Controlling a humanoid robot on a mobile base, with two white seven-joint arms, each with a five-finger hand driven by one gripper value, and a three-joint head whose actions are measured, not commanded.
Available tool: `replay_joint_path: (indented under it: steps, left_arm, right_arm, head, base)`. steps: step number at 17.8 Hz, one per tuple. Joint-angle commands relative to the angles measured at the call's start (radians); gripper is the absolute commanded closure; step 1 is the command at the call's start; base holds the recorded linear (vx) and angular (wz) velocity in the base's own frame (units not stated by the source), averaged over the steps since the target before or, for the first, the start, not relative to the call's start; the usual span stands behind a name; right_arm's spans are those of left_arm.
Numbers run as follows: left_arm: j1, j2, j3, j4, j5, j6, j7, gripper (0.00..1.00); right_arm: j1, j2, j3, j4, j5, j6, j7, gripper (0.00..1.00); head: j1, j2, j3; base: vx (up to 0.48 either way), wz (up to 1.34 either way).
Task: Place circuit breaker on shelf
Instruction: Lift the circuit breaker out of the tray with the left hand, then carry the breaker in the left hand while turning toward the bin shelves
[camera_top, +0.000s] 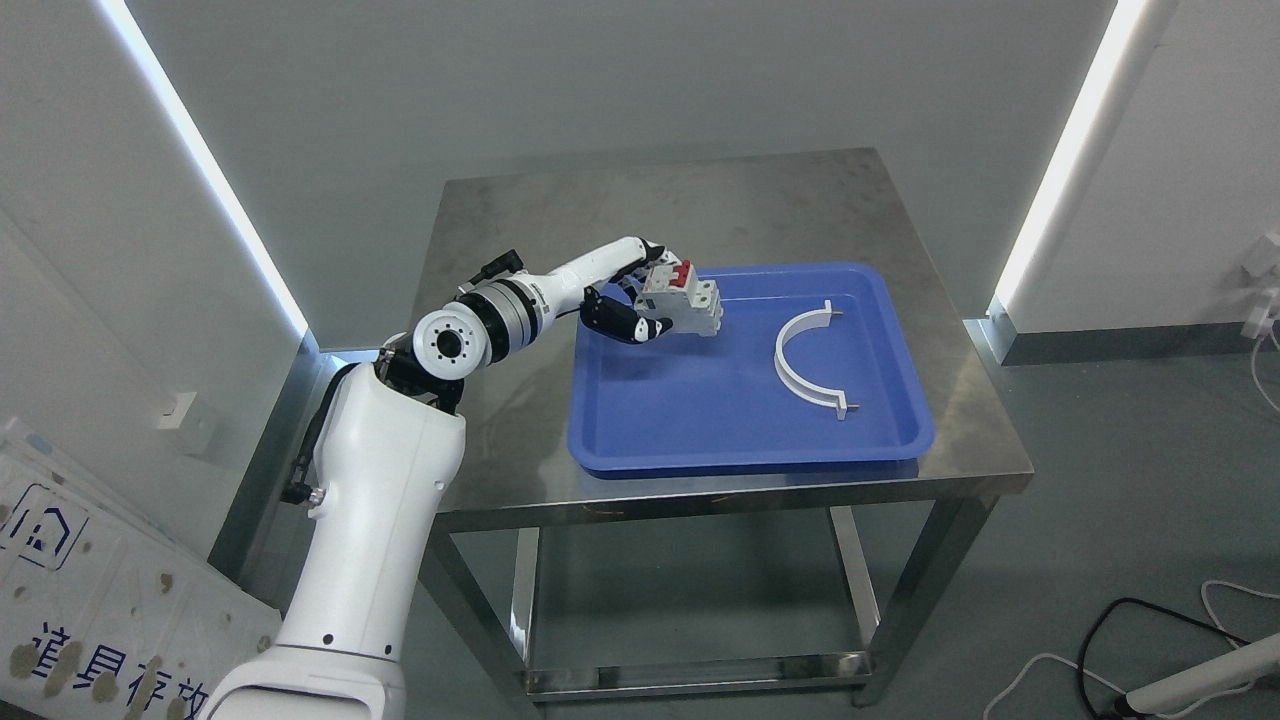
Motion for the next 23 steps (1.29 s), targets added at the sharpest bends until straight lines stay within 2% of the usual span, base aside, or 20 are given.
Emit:
replay_joint_path:
  steps: [1,3,4,5,6,7,9,12,17,23]
  left_arm:
    - [0.13,0.018,0.359,-0.343,0.235,0.044,0.138,0.89]
    - [0.21,0.018,0.352,-0.471,0.291,0.044,0.349,0.87]
    - [0.243,0.018,0.335,-0.516,0.308,0.04,0.438,0.81]
    - [0.289,0.018,0.312,-0.556,0.311,0.017,0.506,0.77]
    - [0.361,0.018,0.281,-0.599,0.315,-0.068,0.544,0.77]
    - [0.421,0.018,0.247,-0.633,0.316,-0.136,0.543,0.79]
    - [0.542,0.018,0.21,-0.705,0.318,-0.172,0.543,0.8]
    - [0.644,0.018,0.209,-0.719,0.325,-0.239,0.543,0.8]
    - [0.687,0.018,0.236,-0.721,0.33,-0.285,0.545,0.79]
    - [0.713,0.018,0.252,-0.721,0.335,-0.321,0.546,0.79]
  right_arm:
    - [0.015,-0.017,0.0,0.0,0.001,-0.022,0.0,0.0]
    - [0.015,-0.017,0.0,0.0,0.0,-0.022,0.0,0.0]
    - [0.015,-0.017,0.0,0.0,0.001,-0.022,0.0,0.0]
    - [0.015,-0.017,0.0,0.0,0.001,-0.022,0.0,0.0]
    - [0.015,-0.017,0.0,0.0,0.0,-0.022,0.0,0.0]
    - [0.015,-0.017,0.0,0.0,0.0,-0.022,0.0,0.0]
    - [0.015,-0.017,0.0,0.0,0.0,-0.022,0.0,0.0]
    - [0.015,-0.017,0.0,0.0,0.0,-0.022,0.0,0.0]
    - [0.015,-0.017,0.0,0.0,0.0,-0.022,0.0,0.0]
    - [0.015,-0.017,0.0,0.0,0.0,-0.022,0.0,0.0]
  head:
    - [0.0,0.0,0.0]
    - [0.0,0.0,0.0]
    - [0.0,0.0,0.0]
    - [0.0,0.0,0.0]
    - [0.0,0.0,0.0]
    - [0.0,0.0,0.0]
    - [0.0,0.0,0.0]
    - [0.0,0.0,0.0]
    - [0.0,-0.001,0.0]
    - [0.0,-0.001,0.0]
  base:
    - [0.0,0.0]
    - [0.0,0.0]
    - [0.0,0.0]
    - [0.0,0.0]
    - [0.0,0.0]
    - [0.0,0.0]
    - [0.0,0.01]
    - [0.008,0.02]
    - [-0.041,0.01]
    - [-0.338,0.01]
